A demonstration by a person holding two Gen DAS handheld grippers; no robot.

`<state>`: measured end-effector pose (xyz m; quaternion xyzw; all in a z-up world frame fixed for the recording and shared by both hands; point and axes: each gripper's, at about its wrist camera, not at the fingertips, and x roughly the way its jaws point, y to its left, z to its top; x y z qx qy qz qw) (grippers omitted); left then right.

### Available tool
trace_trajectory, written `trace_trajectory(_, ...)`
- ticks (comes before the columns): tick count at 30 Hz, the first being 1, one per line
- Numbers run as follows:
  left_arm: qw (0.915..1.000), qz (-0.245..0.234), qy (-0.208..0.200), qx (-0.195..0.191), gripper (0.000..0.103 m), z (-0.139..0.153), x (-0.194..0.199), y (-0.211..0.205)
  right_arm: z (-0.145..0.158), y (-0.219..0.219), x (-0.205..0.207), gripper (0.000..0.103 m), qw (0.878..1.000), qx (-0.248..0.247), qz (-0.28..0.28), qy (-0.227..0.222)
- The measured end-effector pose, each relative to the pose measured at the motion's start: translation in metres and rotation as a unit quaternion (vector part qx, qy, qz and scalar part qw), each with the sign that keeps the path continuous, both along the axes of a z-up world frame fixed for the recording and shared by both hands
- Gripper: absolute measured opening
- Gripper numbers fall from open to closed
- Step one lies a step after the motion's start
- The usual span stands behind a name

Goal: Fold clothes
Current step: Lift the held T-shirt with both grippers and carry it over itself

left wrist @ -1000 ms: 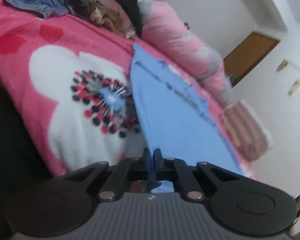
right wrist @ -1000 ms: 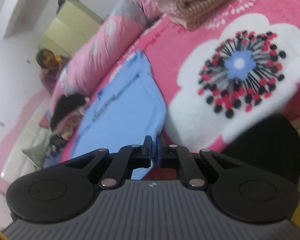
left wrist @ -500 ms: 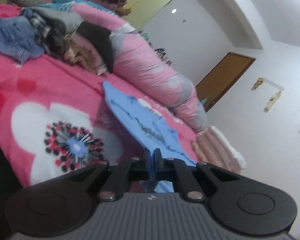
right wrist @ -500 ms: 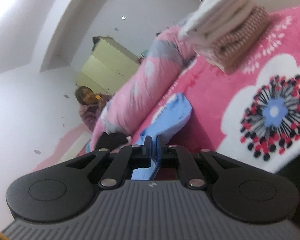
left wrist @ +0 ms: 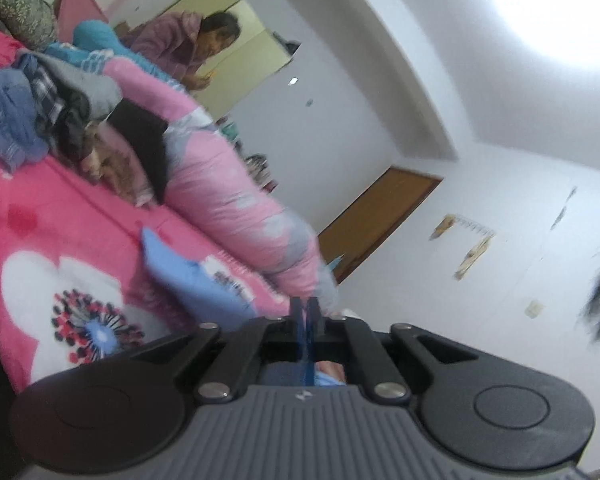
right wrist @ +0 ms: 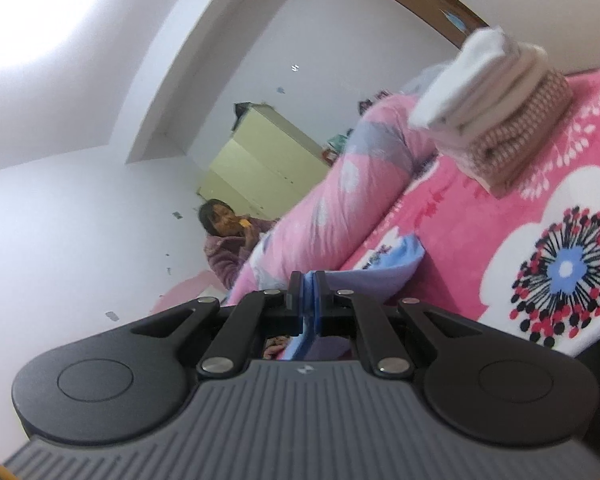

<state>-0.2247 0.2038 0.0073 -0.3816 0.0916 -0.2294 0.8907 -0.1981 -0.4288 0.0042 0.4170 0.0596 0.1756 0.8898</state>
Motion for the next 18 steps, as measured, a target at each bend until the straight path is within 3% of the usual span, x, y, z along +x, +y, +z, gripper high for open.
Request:
trace_trajectory(2, 0.9997, 0.004, -0.022, -0.012, 0.000, 0.007, -0.011, 0.008, 0.004, 0.002, -0.008, 0.003, 1.000, 0.002, 0.002, -0.007)
trace_trajectory(5, 0.9992, 0.009, -0.038, 0.002, 0.000, 0.015, -0.019, 0.011, 0.012, 0.005, -0.016, 0.003, 1.000, -0.003, 0.005, -0.016)
trace_trajectory(10, 0.9992, -0.006, 0.033, 0.023, 0.004, -0.011, 0.001, 0.005, 0.006, 0.005, -0.008, 0.003, 1.000, -0.005, -0.004, 0.011)
trace_trajectory(11, 0.9978, -0.007, 0.055, 0.037, 0.009, -0.018, 0.006, 0.002, 0.003, 0.003, -0.005, 0.003, 1.000, -0.005, -0.010, 0.019)
trace_trajectory(14, 0.9878, -0.023, 0.120, 0.097, 0.024, -0.040, 0.021, -0.012, -0.009, 0.000, 0.002, 0.003, 0.999, -0.004, -0.019, 0.045)
trace_trajectory(18, 0.9599, -0.062, 0.176, 0.209, 0.040, -0.068, 0.037, -0.042, -0.023, -0.004, 0.012, 0.003, 0.997, 0.011, -0.027, 0.073)
